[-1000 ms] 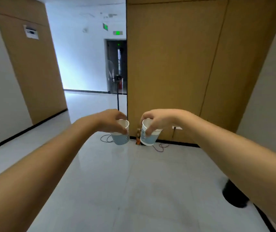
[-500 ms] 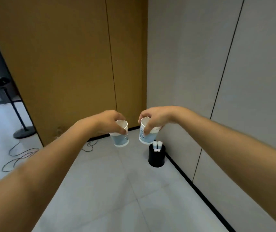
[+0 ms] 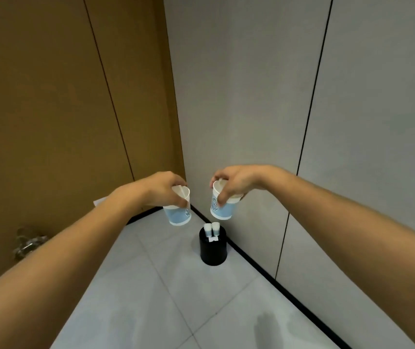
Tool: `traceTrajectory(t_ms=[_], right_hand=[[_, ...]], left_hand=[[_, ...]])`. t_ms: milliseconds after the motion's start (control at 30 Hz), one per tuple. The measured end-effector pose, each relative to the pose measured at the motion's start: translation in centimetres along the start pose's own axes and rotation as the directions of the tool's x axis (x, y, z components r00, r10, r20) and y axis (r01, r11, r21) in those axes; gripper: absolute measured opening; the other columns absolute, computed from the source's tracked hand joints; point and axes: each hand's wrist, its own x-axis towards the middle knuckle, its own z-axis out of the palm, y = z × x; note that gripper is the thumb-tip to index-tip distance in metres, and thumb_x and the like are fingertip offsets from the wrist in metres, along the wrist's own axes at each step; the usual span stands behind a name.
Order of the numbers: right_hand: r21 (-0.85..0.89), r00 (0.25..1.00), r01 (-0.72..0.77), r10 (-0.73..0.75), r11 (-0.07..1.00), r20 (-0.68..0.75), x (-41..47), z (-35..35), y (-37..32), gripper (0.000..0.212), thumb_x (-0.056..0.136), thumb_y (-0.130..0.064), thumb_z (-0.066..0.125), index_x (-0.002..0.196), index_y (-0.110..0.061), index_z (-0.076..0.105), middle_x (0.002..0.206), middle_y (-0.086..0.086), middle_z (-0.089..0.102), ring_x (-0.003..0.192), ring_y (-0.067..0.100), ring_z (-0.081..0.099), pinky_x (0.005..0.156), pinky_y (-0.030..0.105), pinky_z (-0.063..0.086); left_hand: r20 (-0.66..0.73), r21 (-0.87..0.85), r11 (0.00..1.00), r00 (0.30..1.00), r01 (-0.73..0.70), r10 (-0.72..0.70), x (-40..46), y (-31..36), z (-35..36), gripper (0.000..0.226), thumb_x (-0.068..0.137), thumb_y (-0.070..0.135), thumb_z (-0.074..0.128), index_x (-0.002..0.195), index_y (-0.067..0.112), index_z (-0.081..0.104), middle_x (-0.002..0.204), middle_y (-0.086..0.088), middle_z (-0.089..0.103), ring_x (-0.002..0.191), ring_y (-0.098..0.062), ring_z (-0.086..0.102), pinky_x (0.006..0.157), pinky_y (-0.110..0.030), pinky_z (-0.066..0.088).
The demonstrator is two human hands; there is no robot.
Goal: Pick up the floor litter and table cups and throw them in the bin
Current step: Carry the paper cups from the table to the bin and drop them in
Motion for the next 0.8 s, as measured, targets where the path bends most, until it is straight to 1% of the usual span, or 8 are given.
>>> traceTrajectory(t_ms=[100, 200, 333, 433, 567, 633, 700, 800], right_hand=[[0.009, 0.999, -0.033, 0.033, 0.999, 0.025, 4.3, -1.1, 2.1, 0.049, 0.078, -0.015, 0.077, 0.12, -0.022, 0.052, 0.123, 0.007, 0.053, 0.113, 0.029, 0.055, 0.082, 0.037, 0.055], [0.027, 0.998, -0.055, 0.055, 0.998, 0.035, 9.0, -2.6, 4.8, 0.051, 0.077, -0.016, 0.077, 0.121, -0.022, 0.052, 0.122, 0.007, 0.054, 0.111, 0.028, 0.056, 0.082, 0.036, 0.055], [0.063, 0.995, -0.086, 0.083, 0.994, 0.052, 16.1, -5.6, 9.4, 0.052, 0.078, -0.015, 0.076, 0.124, -0.02, 0.053, 0.123, 0.007, 0.055, 0.113, 0.028, 0.057, 0.086, 0.04, 0.055], [0.066, 0.994, -0.097, 0.093, 0.993, 0.065, 22.1, -9.1, 12.8, 0.05, 0.078, -0.015, 0.076, 0.122, -0.02, 0.054, 0.122, 0.005, 0.054, 0.113, 0.027, 0.056, 0.086, 0.039, 0.055], [0.045, 0.991, -0.102, 0.098, 0.994, 0.093, 30.1, -13.8, 16.8, 0.049, 0.077, -0.017, 0.077, 0.12, -0.023, 0.055, 0.119, -0.001, 0.049, 0.109, 0.023, 0.053, 0.077, 0.033, 0.055], [0.06, 0.992, -0.101, 0.096, 0.993, 0.08, 34.4, -15.5, 18.4, 0.046, 0.076, -0.018, 0.078, 0.115, -0.025, 0.055, 0.117, -0.001, 0.05, 0.109, 0.023, 0.053, 0.076, 0.032, 0.055], [0.087, 0.991, -0.113, 0.106, 0.99, 0.083, 38.6, -16.1, 19.9, 0.046, 0.074, -0.019, 0.079, 0.112, -0.027, 0.055, 0.116, 0.0, 0.052, 0.107, 0.023, 0.054, 0.075, 0.032, 0.055], [0.075, 0.984, -0.125, 0.114, 0.989, 0.135, 45.1, -15.8, 22.1, 0.049, 0.073, -0.021, 0.08, 0.115, -0.026, 0.055, 0.117, 0.0, 0.051, 0.107, 0.023, 0.054, 0.074, 0.032, 0.055]], left_hand=[[0.045, 0.011, 1.0, 0.999, -0.025, 0.024, 5.0, -0.8, 0.8, 0.056, 0.082, 0.039, 0.07, 0.131, 0.017, 0.053, 0.125, -0.002, 0.056, 0.11, -0.022, 0.052, 0.093, -0.036, 0.047], [0.089, 0.032, 0.999, 0.995, -0.039, 0.036, 11.2, -1.6, 1.8, 0.057, 0.081, 0.041, 0.07, 0.131, 0.017, 0.053, 0.127, -0.002, 0.055, 0.113, -0.023, 0.052, 0.097, -0.039, 0.047], [0.114, 0.016, 0.999, 0.992, -0.049, 0.047, 21.2, -2.3, 2.9, 0.055, 0.079, 0.041, 0.072, 0.127, 0.021, 0.055, 0.126, 0.0, 0.056, 0.11, -0.022, 0.054, 0.096, -0.039, 0.048], [0.123, -0.013, 0.999, 0.992, -0.039, 0.04, 29.2, -2.6, 3.2, 0.056, 0.078, 0.041, 0.072, 0.128, 0.022, 0.054, 0.126, 0.001, 0.055, 0.111, -0.02, 0.053, 0.094, -0.035, 0.047], [0.122, -0.072, 0.997, 0.992, -0.003, 0.012, 38.9, -3.5, 3.1, 0.058, 0.079, 0.04, 0.072, 0.13, 0.019, 0.052, 0.128, 0.0, 0.054, 0.112, -0.021, 0.052, 0.089, -0.029, 0.044], [0.111, -0.1, 0.995, 0.994, 0.023, -0.011, 43.2, -4.5, 3.4, 0.059, 0.079, 0.038, 0.072, 0.13, 0.018, 0.052, 0.129, -0.002, 0.053, 0.114, -0.021, 0.051, 0.088, -0.028, 0.043], [0.13, -0.125, 0.991, 0.991, 0.057, -0.041, 46.7, -6.0, 4.1, 0.06, 0.08, 0.036, 0.073, 0.132, 0.016, 0.051, 0.131, -0.004, 0.052, 0.117, -0.023, 0.051, 0.091, -0.03, 0.043], [0.168, -0.163, 0.978, 0.981, 0.127, -0.099, 51.7, -9.5, 5.6, 0.061, 0.08, 0.036, 0.073, 0.133, 0.017, 0.05, 0.133, -0.004, 0.052, 0.117, -0.022, 0.051, 0.087, -0.026, 0.043]])
